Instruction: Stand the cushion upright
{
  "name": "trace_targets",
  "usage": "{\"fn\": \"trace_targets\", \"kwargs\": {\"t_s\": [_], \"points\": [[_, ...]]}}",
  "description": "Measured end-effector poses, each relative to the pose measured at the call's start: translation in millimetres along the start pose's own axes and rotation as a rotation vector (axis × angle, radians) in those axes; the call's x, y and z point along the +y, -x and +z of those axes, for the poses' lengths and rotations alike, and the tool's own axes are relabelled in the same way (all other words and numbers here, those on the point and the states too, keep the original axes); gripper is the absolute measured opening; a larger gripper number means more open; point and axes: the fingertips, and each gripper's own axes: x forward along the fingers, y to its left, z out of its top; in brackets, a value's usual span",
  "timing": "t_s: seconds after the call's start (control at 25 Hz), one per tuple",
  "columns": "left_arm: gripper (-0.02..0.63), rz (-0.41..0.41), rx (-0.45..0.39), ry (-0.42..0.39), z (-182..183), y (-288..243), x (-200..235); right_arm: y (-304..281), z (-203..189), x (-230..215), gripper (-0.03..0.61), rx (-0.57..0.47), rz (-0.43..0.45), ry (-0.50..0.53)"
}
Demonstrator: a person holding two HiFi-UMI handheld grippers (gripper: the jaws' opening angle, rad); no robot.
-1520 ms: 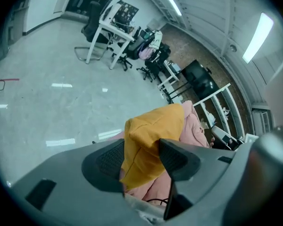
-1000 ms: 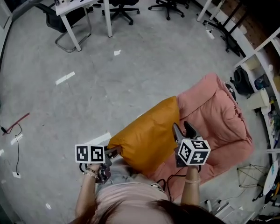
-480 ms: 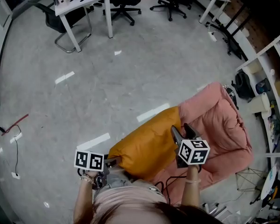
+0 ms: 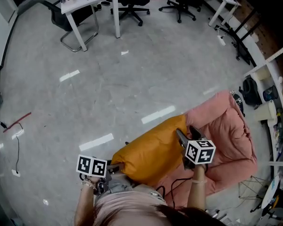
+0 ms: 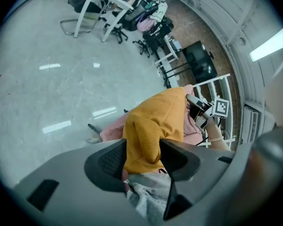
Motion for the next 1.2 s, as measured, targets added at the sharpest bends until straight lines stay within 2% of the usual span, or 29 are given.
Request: {"fn": "trace_targets", "kwargs": {"t_s": [0.2,0.52,0.64,1.0,1.2], "points": [[0.156,-0.007,-0.004,-0.010,0,0,-2,-14,-7,3,0.295,0.059,0.059,-0.016],[0.130,-0.015,-0.006,-0.046,-3,-2,-7,-25,-17,2,0.295,0.131,0.118,-0.042],[0.109,-0.016,-0.014,-0.065,-5,-2,-10,-27,-21,3,0.291,0.147,0.096,-0.021],[0.095,-0.024,0.003,-0.110,-4,-3,-13,-26,-30,15,0.142,0.154,0.015,0.109],[0.094,-0.005,0.030,-0.148,-4,-5,-13,-19,-34,18,0.106,0.143,-0.046,0.193]]}}
